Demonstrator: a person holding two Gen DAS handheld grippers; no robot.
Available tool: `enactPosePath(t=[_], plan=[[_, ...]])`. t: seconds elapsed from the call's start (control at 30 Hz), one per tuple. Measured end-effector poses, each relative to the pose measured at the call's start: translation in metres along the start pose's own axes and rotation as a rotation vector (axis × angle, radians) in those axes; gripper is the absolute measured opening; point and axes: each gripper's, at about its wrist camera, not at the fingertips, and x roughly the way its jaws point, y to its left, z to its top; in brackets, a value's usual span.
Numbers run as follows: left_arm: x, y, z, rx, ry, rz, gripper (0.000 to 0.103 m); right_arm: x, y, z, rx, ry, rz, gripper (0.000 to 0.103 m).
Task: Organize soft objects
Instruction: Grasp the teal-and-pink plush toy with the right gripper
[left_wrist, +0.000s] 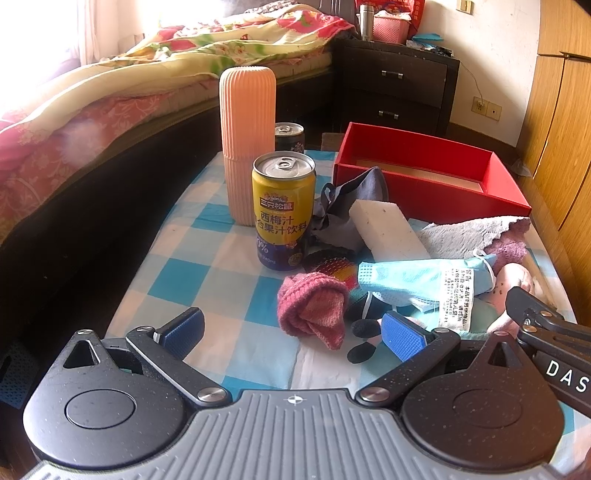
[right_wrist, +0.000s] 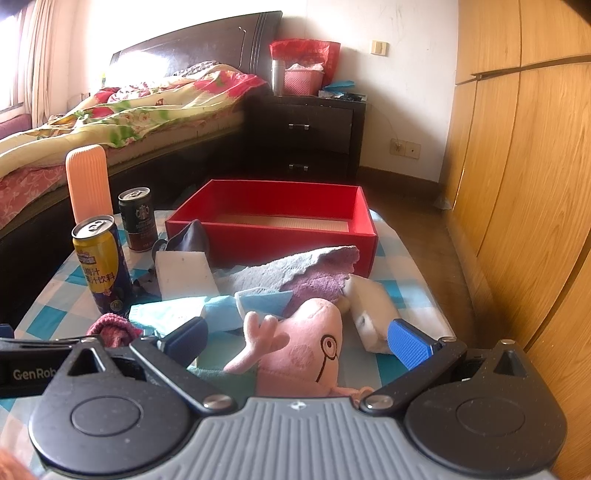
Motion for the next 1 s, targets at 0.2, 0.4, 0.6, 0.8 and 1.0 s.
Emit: enactPosePath(t=[0.2, 0.4, 0.6, 0.8, 1.0], plan=[[0.003, 0.009, -0.002, 0.003, -0.002, -0.024, 0.098, 0.003, -0.006, -0.002, 0.000, 0.012, 0.010, 0.084], [0.011, 0.037, -0.004, -0.020, 0.014, -0.038, 0.095, 0.009, -0.008, -0.009, -0.009, 0.030, 0.071, 0.084], [0.010, 0.057, -0.003, -0.006, 0.002, -0.042, 0.087, 0.002, 0.013, -0.016, -0.115, -0.031, 0.171, 0.084], [0.013, 0.063, -0.007, -0.003, 0.016, -0.055, 0.087, 0.015, 0.026, -0.017, -0.131, 0.016, 0.225, 0.078], [0.015, 0.062, -0.009, 0.009, 0.030, -0.068, 0.088, 0.032, 0.035, -0.020, -0.192, 0.043, 0.214, 0.078]])
